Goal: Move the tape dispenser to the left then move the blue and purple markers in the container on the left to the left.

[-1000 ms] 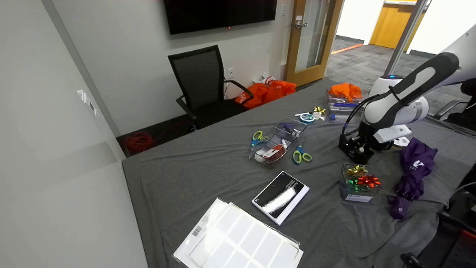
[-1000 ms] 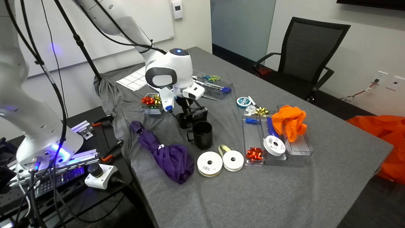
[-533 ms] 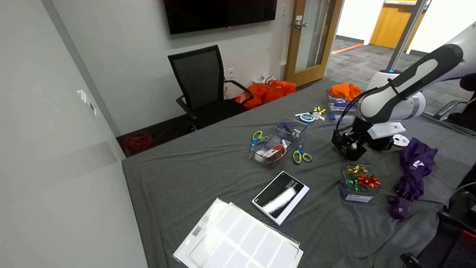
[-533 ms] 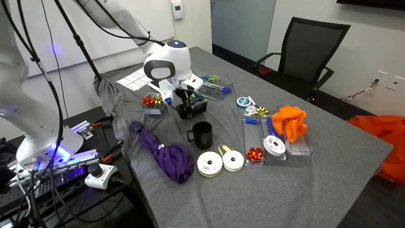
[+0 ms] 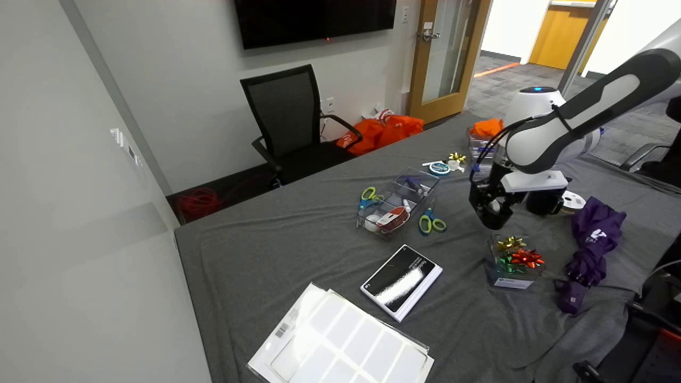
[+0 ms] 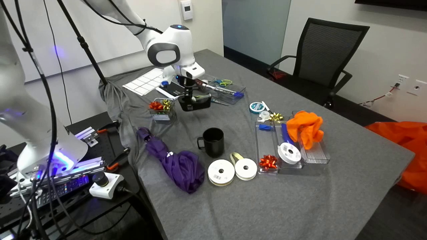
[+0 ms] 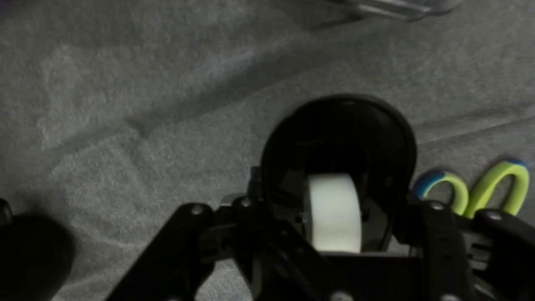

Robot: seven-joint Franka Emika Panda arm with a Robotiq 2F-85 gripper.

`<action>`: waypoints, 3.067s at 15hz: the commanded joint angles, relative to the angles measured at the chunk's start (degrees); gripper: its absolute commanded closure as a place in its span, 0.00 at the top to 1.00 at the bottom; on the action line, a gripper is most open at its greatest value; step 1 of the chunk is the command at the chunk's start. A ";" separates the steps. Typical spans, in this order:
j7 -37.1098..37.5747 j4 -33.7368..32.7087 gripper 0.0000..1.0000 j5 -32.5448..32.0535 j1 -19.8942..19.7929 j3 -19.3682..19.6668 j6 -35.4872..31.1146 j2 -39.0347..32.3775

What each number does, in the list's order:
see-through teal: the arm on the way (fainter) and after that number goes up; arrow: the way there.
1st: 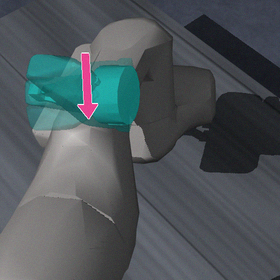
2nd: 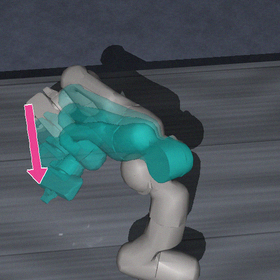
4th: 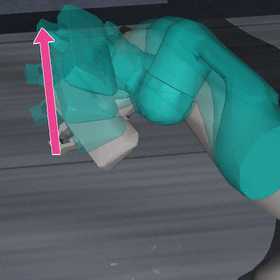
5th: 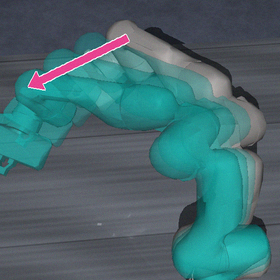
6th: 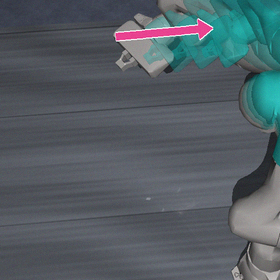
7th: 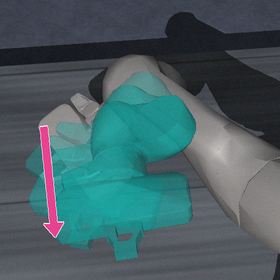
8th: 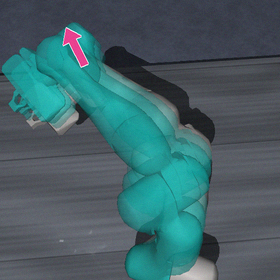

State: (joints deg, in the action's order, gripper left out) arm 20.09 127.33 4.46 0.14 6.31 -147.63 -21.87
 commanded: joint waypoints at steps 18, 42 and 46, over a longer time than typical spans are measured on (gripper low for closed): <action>28.41 0.89 0.41 6.89 6.20 -4.86 4.96 10.37; 85.55 -12.52 0.41 1.69 19.81 -6.64 -2.50 -9.65; 85.09 -14.50 0.41 2.26 20.03 -7.71 -3.15 -12.03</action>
State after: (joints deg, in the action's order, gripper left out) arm 104.73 115.17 6.89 20.02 -0.65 -150.58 -32.33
